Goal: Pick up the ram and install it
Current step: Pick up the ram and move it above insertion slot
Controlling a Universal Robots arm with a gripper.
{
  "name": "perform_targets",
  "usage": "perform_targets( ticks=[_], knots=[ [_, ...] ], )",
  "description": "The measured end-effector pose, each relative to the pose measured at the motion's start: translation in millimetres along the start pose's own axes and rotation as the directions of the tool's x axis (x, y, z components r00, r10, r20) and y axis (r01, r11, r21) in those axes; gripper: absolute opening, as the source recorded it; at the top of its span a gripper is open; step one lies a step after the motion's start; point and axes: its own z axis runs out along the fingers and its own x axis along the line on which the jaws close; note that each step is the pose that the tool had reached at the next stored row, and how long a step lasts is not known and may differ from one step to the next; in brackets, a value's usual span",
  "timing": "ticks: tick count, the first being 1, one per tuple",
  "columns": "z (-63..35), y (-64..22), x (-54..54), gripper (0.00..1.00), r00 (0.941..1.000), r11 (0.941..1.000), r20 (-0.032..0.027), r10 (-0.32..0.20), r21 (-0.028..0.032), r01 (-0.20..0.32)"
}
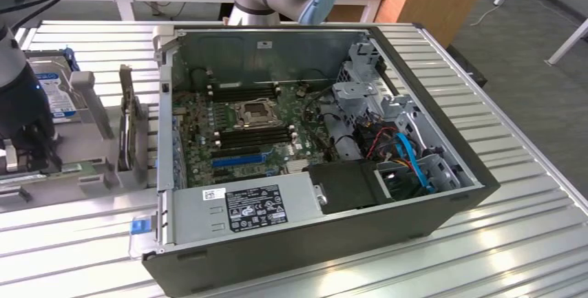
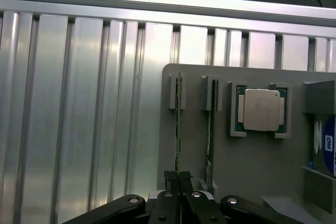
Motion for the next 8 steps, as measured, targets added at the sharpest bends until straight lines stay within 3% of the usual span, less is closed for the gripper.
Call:
perform_targets(
  ticks=[8],
  knots=[
    [-13.5,0.5,-0.3,0.12,1.0000,1.0000,0.0001,0.000,0.0000,0.000]
  ],
)
